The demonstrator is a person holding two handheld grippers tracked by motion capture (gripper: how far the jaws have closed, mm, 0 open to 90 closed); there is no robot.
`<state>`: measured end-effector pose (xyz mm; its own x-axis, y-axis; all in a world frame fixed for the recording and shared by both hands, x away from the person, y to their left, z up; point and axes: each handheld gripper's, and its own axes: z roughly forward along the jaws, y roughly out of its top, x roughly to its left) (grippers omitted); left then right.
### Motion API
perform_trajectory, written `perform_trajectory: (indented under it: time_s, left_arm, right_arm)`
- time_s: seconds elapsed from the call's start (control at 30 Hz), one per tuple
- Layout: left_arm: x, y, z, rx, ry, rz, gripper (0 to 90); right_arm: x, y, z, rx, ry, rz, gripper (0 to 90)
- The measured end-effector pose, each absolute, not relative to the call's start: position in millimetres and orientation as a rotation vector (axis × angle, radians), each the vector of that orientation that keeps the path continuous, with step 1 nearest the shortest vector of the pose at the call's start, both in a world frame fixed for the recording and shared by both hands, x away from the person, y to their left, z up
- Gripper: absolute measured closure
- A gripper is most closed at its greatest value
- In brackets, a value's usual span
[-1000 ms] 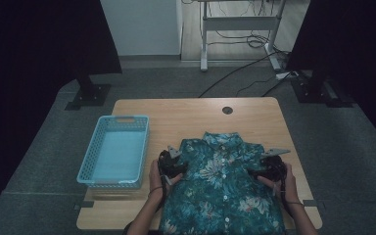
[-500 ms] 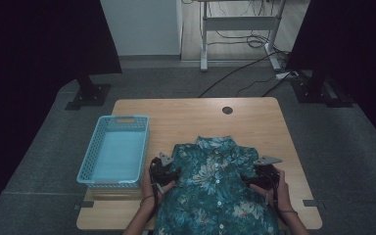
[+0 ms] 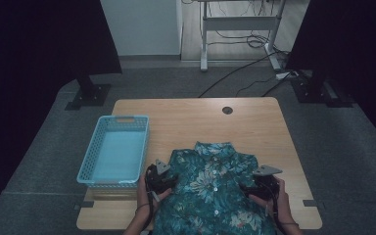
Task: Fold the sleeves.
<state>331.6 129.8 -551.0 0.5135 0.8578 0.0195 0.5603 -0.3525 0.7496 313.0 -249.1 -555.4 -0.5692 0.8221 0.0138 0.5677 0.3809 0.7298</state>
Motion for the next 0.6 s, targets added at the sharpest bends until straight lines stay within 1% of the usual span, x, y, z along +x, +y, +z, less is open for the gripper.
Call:
perform_trajectory:
  time_s: [0.4,0.6]
  left_arm:
    - [304.9,130.3,-551.5,2.065,1.13,0.532,47.7]
    - [299.2,131.6,-552.8,2.051,1.131,0.537,47.1]
  right_arm:
    - [294.1,-250.3,-556.2,1.196,2.296,1.014,23.0]
    - [287.6,-251.5,-559.6,1.185,2.267,1.051,22.8]
